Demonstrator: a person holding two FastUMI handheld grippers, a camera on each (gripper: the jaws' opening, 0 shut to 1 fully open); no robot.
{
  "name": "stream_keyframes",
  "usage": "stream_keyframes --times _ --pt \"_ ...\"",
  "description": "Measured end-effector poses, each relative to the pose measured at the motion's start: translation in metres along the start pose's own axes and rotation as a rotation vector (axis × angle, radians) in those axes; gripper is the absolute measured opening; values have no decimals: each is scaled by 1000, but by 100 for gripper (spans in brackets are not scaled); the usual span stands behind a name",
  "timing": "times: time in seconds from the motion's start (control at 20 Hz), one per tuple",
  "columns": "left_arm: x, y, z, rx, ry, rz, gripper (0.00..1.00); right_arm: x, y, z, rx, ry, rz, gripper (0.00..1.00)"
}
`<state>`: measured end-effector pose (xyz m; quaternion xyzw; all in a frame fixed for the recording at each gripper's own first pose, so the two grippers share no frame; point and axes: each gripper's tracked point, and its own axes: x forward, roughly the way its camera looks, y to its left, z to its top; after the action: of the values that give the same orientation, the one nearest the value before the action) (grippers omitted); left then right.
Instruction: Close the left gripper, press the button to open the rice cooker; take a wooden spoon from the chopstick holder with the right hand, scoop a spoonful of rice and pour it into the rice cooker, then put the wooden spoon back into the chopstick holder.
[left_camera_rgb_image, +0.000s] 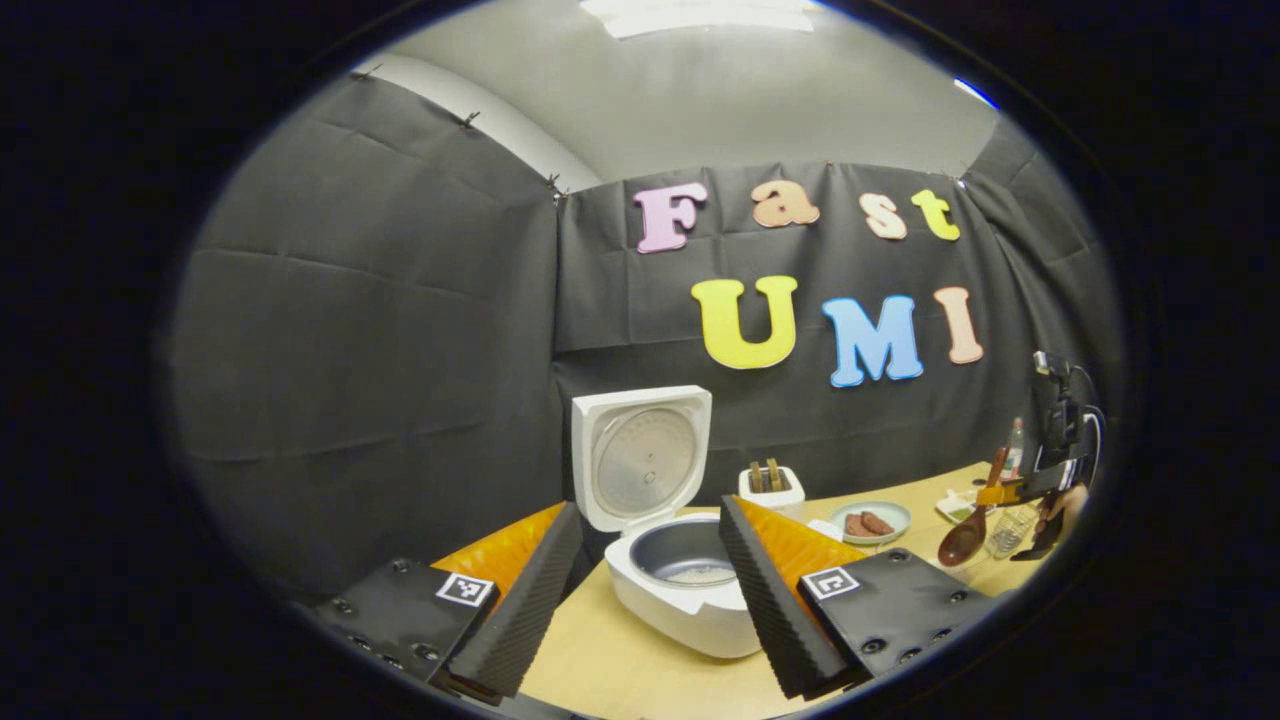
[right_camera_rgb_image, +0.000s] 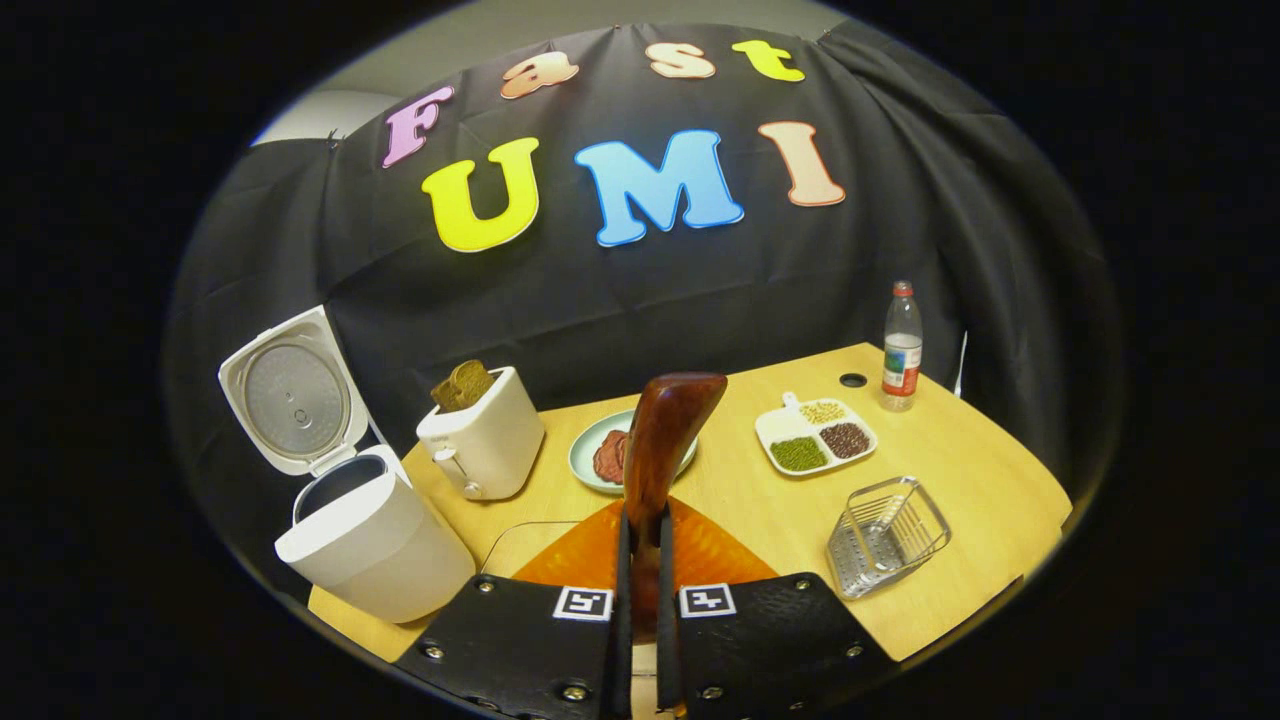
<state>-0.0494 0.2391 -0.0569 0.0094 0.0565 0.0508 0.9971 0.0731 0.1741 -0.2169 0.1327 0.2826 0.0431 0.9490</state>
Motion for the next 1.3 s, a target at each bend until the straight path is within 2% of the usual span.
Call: stream_keyframes --times 0.1,0.15,0.2,0.25,0.3,0.6,0.75,0.8,0.85,0.95,1.1,1.3 --pt "-1 9 -2 6 5 7 96 6 8 -13 -2 21 2 10" --pt "0 13 -5 10 10 11 100 10 12 -19 -1 31 3 10" --pt "1 16 -7 13 15 14 96 13 16 -24 -2 38 6 10" --pt "1 20 -9 15 18 19 100 16 21 -30 -3 46 8 10" --pt "2 23 -9 14 20 22 96 19 24 -34 -5 53 9 10" --pt "6 30 -11 12 21 26 96 25 36 -55 -38 83 9 10" --pt "9 27 -13 -2 29 20 96 22 49 -59 -26 95 38 10" --pt "10 26 -14 -6 29 19 100 21 54 -59 -14 99 49 10" --pt "10 24 -16 -10 29 16 96 20 58 -61 -1 106 61 10" --pt "10 22 -15 -12 27 11 96 18 67 -63 24 121 85 10" --pt "7 21 -13 -13 21 10 96 16 71 -64 127 147 117 10" --pt "3 21 -9 -13 15 17 98 20 47 -68 382 200 108 10"
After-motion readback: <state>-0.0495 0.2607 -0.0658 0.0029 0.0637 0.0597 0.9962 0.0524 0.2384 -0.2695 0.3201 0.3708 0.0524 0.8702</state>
